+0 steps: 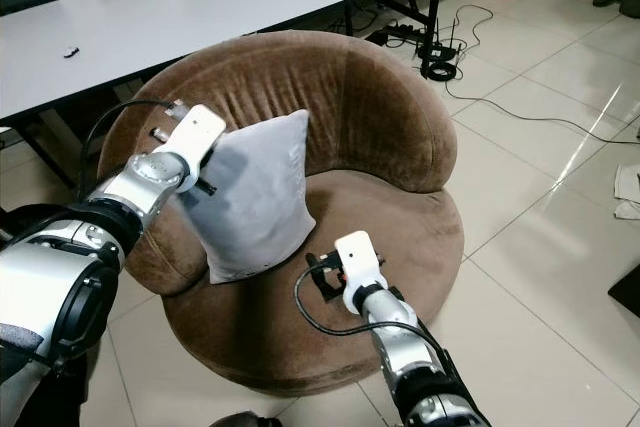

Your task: Move the pillow to the sofa from floor

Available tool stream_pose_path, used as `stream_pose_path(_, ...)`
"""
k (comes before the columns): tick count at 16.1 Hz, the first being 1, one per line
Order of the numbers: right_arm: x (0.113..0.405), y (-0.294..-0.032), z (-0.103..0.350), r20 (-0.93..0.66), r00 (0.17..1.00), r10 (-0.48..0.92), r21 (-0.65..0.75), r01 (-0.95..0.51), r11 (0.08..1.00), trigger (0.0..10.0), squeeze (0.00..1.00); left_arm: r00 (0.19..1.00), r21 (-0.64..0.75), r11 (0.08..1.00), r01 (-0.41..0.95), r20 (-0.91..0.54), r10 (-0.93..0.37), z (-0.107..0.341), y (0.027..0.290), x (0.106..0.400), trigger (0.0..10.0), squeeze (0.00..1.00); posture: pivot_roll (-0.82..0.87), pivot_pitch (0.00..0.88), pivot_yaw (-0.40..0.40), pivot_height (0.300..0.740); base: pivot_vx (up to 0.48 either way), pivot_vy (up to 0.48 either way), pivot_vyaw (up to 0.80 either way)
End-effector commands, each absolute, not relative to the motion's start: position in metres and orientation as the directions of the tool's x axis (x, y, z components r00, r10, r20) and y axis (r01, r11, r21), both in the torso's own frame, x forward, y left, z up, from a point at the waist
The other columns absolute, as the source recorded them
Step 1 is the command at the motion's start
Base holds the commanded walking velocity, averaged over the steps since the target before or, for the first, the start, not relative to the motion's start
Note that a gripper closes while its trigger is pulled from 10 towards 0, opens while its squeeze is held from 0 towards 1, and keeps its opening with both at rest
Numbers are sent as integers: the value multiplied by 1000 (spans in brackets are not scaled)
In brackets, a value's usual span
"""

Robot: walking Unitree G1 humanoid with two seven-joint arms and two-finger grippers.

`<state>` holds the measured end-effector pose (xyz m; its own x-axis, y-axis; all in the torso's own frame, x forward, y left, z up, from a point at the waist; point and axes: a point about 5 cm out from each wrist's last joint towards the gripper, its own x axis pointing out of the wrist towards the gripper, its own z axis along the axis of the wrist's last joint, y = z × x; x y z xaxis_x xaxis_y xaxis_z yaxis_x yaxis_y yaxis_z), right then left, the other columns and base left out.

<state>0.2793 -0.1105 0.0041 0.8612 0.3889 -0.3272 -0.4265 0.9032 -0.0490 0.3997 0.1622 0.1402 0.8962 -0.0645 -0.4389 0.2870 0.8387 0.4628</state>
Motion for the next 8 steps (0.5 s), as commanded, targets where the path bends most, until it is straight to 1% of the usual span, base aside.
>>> stream_pose_path(1,280,-108,6,-324,862,390,-47,-427,903,10000,0,905,445,861,247,-424,-40,143,168,400,10000,0,-208,0,171,740,0,0,0)
stream_pose_path(4,279,-109,5,-327,862,387,-49,-425,904,10000,0,915,417,881,223,-402,-42,147,167,402,10000,0,-206,0,168,740,0,0,0)
stream_pose_path(5,279,-109,6,-327,861,388,-50,-426,903,10000,0,917,366,903,226,-391,-71,152,162,404,10000,0,-205,0,167,740,0,0,0)
stream_pose_path(6,279,-109,6,-328,861,388,-49,-426,903,10000,0,920,297,925,236,-376,-114,158,155,407,10000,0,-204,0,165,740,0,0,0)
stream_pose_path(7,278,-110,6,-329,860,389,-50,-427,903,10000,0,934,122,964,235,-304,-189,178,140,413,10000,0,-203,0,163,740,0,0,0)
stream_pose_path(8,278,-110,6,-330,860,390,-50,-428,902,10000,0,941,32,972,233,-259,-217,189,134,416,10000,0,-203,0,163,740,0,0,0)
